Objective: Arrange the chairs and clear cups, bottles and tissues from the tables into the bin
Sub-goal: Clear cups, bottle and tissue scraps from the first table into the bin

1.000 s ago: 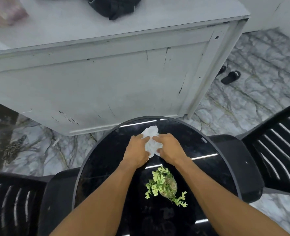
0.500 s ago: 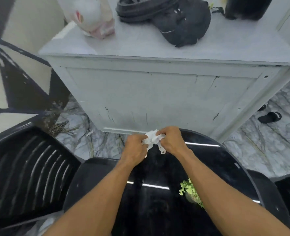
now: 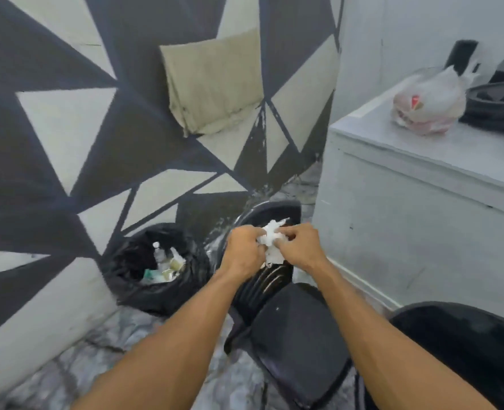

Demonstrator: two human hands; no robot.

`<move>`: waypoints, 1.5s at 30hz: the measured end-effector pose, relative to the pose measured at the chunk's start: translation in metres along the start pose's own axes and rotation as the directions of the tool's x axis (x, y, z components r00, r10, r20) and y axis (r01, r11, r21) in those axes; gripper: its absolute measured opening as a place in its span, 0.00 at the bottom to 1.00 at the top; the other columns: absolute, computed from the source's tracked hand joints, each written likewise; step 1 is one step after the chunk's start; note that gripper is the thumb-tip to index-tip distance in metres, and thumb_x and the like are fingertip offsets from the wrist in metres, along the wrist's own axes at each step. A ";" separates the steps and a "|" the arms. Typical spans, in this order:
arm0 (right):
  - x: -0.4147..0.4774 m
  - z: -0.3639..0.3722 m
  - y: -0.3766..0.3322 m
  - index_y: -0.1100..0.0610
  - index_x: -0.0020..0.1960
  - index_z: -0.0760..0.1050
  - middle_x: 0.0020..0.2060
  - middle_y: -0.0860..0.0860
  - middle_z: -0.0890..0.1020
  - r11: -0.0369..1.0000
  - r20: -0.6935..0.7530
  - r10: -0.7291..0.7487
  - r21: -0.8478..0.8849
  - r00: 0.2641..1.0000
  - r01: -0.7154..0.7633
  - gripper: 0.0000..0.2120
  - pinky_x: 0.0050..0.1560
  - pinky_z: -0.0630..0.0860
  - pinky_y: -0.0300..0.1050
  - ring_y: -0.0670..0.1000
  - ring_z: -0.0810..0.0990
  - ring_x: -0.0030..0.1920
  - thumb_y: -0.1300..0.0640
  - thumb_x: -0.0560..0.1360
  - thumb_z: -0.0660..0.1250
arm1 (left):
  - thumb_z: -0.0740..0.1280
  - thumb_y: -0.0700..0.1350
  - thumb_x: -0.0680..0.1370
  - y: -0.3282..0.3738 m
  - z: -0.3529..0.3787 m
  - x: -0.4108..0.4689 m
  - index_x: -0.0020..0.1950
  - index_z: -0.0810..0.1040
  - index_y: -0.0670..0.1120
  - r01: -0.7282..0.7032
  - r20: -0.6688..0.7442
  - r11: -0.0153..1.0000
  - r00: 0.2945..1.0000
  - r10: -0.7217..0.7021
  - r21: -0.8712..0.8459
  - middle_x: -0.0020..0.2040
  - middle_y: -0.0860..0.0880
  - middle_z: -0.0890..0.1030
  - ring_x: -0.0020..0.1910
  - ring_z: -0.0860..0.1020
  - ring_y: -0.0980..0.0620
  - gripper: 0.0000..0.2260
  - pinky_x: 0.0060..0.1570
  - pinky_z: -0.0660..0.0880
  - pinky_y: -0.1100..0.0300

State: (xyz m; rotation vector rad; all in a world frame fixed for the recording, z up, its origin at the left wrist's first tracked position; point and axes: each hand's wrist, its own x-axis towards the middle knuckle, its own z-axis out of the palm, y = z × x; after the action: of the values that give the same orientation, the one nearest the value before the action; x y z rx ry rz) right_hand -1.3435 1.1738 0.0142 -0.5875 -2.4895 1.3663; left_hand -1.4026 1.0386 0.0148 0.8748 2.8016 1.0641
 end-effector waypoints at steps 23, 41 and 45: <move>0.227 0.382 -0.124 0.57 0.45 0.85 0.39 0.49 0.84 0.990 0.446 -0.074 -0.075 0.892 0.119 0.09 0.32 0.67 0.21 0.44 0.81 0.41 0.65 0.66 0.77 | 0.72 0.36 0.73 -0.375 -0.164 0.092 0.60 0.83 0.42 0.610 -0.166 0.792 0.781 -0.602 -0.005 0.55 0.46 0.84 0.50 0.81 0.51 0.15 0.52 0.75 0.66; 0.330 0.554 0.009 0.57 0.51 0.85 0.51 0.53 0.84 0.916 0.475 0.365 -0.338 0.801 -0.217 0.15 0.54 0.79 0.42 0.54 0.83 0.49 0.70 0.69 0.67 | 0.63 0.29 0.73 -0.559 -0.047 0.192 0.57 0.82 0.38 0.725 0.172 0.687 0.682 -0.711 -0.037 0.56 0.43 0.82 0.51 0.78 0.50 0.16 0.52 0.71 0.66; 0.333 0.584 0.042 0.55 0.53 0.84 0.53 0.55 0.84 0.900 0.499 0.402 -0.367 0.768 -0.233 0.15 0.56 0.79 0.44 0.55 0.82 0.50 0.65 0.68 0.72 | 0.67 0.34 0.72 -0.598 -0.018 0.191 0.61 0.81 0.40 0.763 0.262 0.647 0.622 -0.738 0.009 0.59 0.40 0.81 0.59 0.79 0.42 0.18 0.61 0.74 0.53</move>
State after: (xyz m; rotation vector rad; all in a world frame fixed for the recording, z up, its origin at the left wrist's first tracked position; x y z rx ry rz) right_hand -1.8601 0.9081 -0.3274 -0.7971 -3.2339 1.4754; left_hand -1.8641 0.7595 -0.3073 -0.2188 2.4336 0.8448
